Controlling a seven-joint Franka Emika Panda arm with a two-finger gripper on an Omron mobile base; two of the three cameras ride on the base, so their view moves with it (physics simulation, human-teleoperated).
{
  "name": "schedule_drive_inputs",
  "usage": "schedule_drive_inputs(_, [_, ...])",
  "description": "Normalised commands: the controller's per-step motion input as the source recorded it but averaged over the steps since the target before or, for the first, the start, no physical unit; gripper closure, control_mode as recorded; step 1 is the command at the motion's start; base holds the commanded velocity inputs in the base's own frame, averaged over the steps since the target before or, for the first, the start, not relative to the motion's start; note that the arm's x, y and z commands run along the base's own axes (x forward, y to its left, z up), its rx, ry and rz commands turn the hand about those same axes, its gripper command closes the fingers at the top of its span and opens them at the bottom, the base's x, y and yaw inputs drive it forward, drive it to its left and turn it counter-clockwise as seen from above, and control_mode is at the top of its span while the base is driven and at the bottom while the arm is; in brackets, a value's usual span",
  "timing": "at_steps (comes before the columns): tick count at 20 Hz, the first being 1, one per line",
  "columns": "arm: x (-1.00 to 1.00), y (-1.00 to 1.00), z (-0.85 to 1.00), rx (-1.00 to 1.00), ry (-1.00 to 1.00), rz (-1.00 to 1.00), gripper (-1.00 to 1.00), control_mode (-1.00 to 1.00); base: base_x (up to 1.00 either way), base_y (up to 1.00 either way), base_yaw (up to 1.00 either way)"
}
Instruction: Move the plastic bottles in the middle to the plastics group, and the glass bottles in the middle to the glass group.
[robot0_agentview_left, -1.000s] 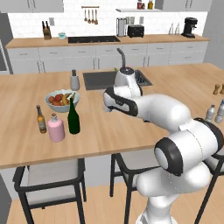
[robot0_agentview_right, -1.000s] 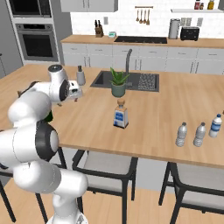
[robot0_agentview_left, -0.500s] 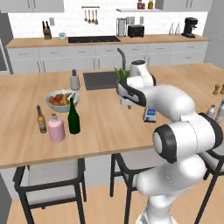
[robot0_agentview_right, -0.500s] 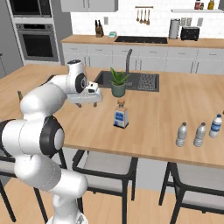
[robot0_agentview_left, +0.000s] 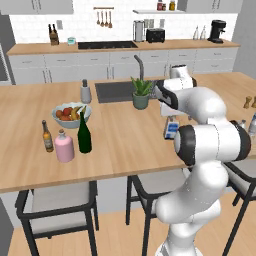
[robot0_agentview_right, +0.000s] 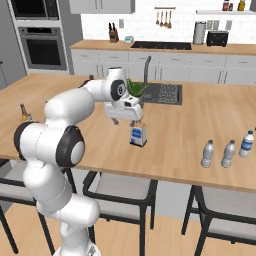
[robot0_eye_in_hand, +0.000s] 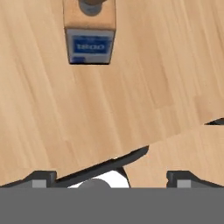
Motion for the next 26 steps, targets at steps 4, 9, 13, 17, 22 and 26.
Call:
schedule_drive_inputs(4, [0.22,-0.61,-0.2,0.06,0.0,-0.11,-1.0,-1.0,0.0,0.0,0.0])
schedule_drive_inputs(9, [0.3,-0.26,0.0,0.04,0.0,0.0,-1.0,-1.0,0.0,0.0,0.0])
schedule_drive_inputs(13, [0.16,0.03,-0.02,0.05,0.0,0.0,-1.0,-1.0,0.0,0.0,0.0])
schedule_drive_inputs(17, [0.4,0.23,-0.17,0.03,-0.06,0.0,-1.0,-1.0,0.0,0.0,0.0])
schedule_drive_inputs(22, [0.39,0.19,-0.21,0.01,-0.12,0.0,-1.0,-1.0,0.0,0.0,0.0])
schedule_drive_inputs(26, [0.31,0.01,-0.09,0.01,-0.23,0.0,-1.0,-1.0,0.0,0.0,0.0])
